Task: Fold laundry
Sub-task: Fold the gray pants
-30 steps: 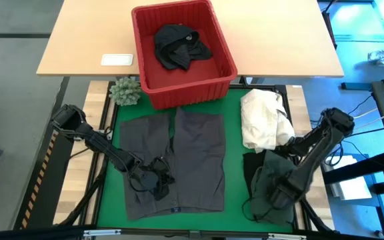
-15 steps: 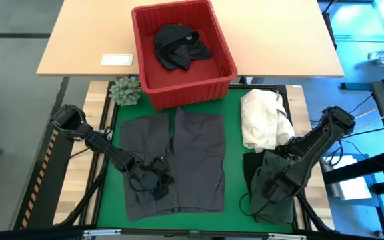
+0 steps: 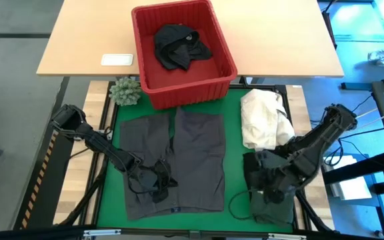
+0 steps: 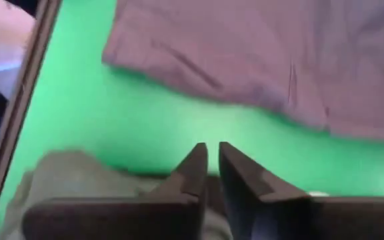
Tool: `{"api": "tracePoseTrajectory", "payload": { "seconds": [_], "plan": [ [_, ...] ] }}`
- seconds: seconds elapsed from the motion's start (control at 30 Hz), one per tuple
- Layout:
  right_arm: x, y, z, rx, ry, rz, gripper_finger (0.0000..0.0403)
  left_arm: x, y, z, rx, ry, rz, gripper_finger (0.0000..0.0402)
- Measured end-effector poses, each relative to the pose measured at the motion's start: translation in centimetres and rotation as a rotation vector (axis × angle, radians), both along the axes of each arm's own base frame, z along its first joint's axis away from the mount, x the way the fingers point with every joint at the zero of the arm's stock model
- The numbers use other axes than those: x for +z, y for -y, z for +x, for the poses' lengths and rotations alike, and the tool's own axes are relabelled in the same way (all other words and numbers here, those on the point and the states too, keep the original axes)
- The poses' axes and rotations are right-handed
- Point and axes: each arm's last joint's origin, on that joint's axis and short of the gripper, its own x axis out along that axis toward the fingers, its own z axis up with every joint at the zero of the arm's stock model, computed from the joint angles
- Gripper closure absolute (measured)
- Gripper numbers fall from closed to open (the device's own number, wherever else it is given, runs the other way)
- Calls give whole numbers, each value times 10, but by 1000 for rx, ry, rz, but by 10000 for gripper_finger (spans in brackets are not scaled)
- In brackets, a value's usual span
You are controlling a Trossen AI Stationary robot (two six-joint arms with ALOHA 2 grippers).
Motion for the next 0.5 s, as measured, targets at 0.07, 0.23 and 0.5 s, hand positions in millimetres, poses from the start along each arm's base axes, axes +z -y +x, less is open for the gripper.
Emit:
{"api": "tracePoseTrajectory", "payload": {
  "seconds": [0.07,0.23,0.5],
  "plan": [
    [-1,3,12,27,29,-13,336,0,0,0,-5,3,8,362],
    [-5,15,38,81,70,-69,254,0,1,1,-47,15,51,364],
    [-15,30,61,92,52,-130,176,7,28,38,-258,-4,155,383]
  ]
}}
